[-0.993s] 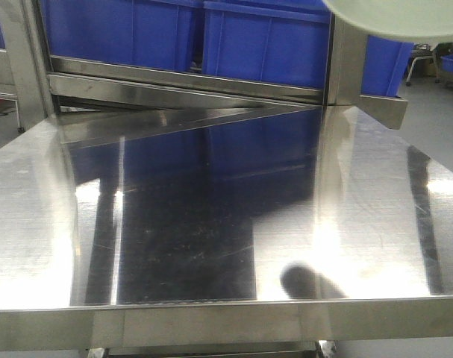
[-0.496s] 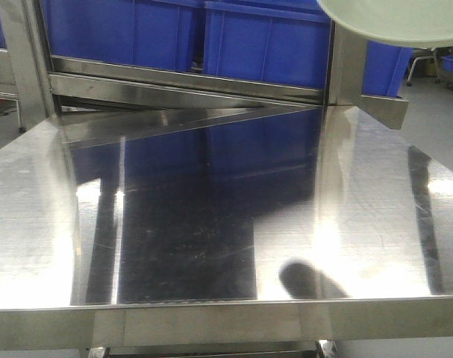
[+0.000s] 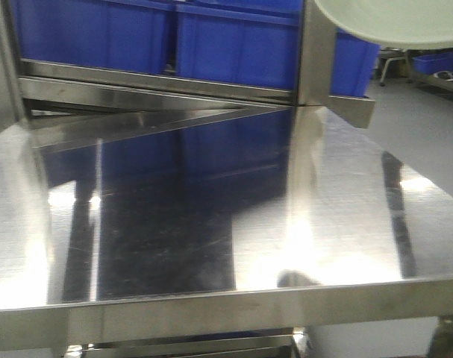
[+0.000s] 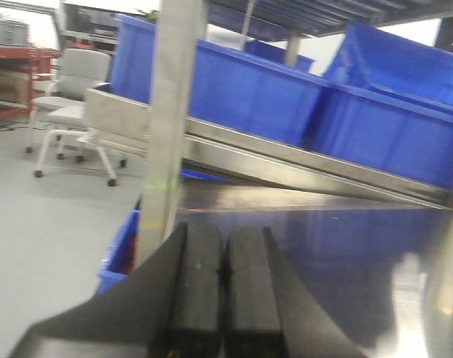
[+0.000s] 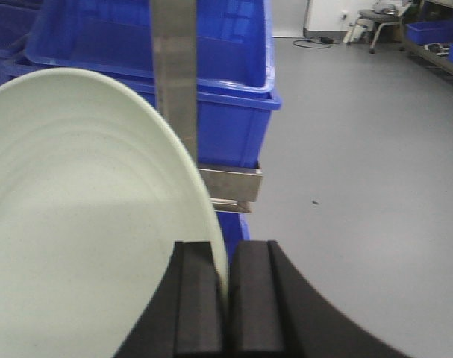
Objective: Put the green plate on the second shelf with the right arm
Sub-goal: 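Drive the base across the room holding the plate in the right gripper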
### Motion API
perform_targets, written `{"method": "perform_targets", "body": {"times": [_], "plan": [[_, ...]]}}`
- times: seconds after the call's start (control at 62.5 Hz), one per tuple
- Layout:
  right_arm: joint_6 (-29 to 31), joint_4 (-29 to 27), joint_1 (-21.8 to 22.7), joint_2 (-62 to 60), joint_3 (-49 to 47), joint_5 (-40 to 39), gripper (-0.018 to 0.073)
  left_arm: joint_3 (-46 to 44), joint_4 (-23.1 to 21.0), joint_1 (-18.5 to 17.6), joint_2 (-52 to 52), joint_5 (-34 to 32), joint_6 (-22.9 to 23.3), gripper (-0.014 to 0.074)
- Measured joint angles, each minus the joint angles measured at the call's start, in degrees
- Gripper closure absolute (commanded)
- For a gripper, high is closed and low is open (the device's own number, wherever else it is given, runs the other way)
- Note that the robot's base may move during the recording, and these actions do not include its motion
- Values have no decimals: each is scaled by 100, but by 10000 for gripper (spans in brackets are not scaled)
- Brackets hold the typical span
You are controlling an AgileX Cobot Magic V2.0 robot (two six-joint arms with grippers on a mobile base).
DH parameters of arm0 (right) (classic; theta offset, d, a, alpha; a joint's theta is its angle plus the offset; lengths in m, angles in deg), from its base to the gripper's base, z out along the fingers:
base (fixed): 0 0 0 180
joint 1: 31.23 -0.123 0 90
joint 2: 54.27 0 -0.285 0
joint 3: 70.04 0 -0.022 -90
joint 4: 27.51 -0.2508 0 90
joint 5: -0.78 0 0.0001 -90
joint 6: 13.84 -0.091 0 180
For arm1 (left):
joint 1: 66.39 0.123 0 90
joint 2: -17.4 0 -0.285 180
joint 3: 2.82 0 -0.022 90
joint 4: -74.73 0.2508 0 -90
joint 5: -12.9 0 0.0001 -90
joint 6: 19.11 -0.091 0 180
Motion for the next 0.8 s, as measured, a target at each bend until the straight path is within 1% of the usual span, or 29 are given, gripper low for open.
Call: {"method": "perform_targets", "body": {"times": [0.801], "plan": [[-3, 0, 0, 34, 0, 0, 506, 0, 0, 0, 0, 0, 0, 466]]}}
